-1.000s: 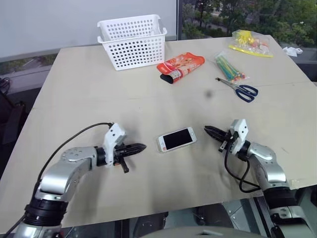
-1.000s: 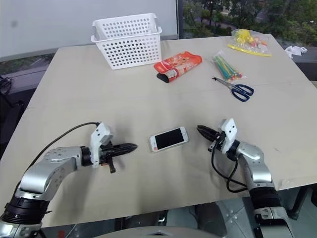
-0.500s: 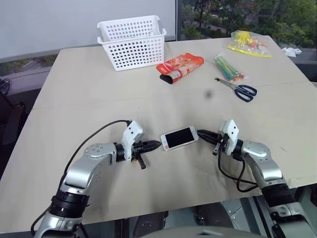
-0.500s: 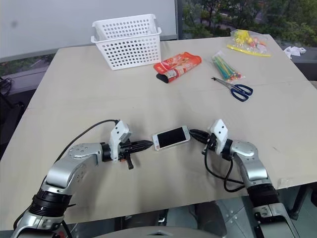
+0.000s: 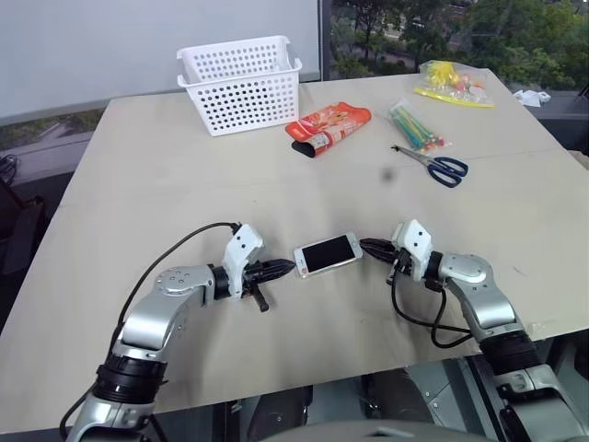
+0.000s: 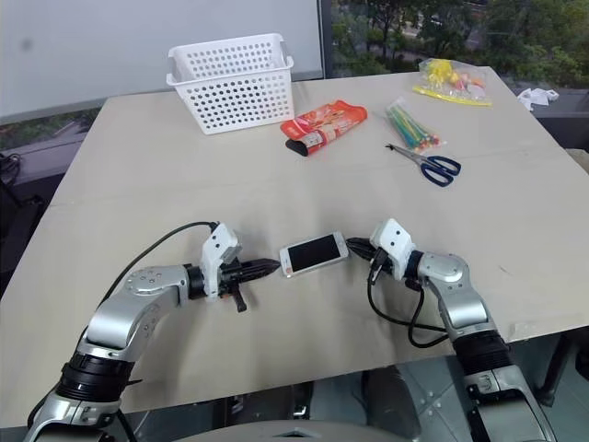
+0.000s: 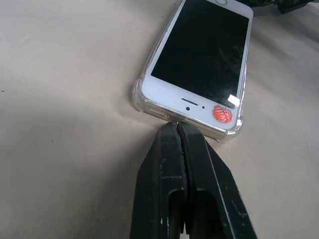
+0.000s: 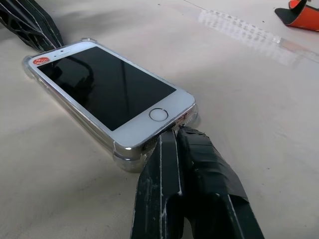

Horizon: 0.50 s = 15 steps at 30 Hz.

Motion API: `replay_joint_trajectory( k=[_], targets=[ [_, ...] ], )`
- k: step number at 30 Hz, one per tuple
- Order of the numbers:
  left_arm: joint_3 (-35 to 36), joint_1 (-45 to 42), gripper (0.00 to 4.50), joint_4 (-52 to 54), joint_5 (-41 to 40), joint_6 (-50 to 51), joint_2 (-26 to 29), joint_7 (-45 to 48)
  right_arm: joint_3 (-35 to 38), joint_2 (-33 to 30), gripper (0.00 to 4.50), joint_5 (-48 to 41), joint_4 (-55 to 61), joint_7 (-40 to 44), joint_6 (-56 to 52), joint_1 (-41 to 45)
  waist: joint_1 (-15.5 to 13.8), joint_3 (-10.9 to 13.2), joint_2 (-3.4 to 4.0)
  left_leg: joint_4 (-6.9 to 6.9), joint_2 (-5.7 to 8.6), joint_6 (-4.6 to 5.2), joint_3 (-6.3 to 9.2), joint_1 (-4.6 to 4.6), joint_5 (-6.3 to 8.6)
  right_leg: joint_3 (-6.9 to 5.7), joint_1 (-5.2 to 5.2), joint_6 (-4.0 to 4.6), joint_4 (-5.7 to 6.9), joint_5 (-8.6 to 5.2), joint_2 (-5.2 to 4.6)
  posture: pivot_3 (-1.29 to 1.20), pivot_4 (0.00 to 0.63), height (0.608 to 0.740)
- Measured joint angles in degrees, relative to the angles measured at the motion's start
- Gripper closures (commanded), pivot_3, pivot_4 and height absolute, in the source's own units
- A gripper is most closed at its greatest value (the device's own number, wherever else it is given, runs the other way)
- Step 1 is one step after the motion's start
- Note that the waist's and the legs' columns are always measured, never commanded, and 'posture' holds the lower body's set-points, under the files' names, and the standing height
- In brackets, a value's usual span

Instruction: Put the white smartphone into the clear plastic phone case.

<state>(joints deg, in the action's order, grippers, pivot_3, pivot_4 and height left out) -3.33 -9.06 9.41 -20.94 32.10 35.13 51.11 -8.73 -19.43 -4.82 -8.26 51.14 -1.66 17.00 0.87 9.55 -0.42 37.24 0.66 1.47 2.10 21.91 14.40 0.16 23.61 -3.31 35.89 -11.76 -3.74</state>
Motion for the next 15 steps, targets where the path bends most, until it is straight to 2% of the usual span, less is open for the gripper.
replay_joint_trajectory(
  k=[7, 15],
  targets=[
    [3.28, -1.35, 4.50, -4.64, -0.37, -1.66, 3.34, 0.69, -1.26, -0.44, 4.44, -0.19, 1.06, -0.28, -0.02, -1.12, 0.23, 0.05, -0.07, -0.05, -0.23, -0.01, -0.11, 0.04, 0.01, 0.11, 0.10, 0.28, -0.02, 0.11, 0.24, 0.00, 0.150, 0.740],
    [3.14, -1.34, 4.50, -4.85, -0.42, -2.41, 1.07, 0.06, -4.47, 2.20, 4.44, 0.17, 1.05, -1.15, -0.53, -0.05, -0.18, 0.05, -0.09, 0.00, -0.21, -0.01, -0.14, 0.05, 0.01, 0.14, 0.08, 0.30, -0.03, 0.11, 0.19, 0.00, 0.150, 0.740]
  ],
)
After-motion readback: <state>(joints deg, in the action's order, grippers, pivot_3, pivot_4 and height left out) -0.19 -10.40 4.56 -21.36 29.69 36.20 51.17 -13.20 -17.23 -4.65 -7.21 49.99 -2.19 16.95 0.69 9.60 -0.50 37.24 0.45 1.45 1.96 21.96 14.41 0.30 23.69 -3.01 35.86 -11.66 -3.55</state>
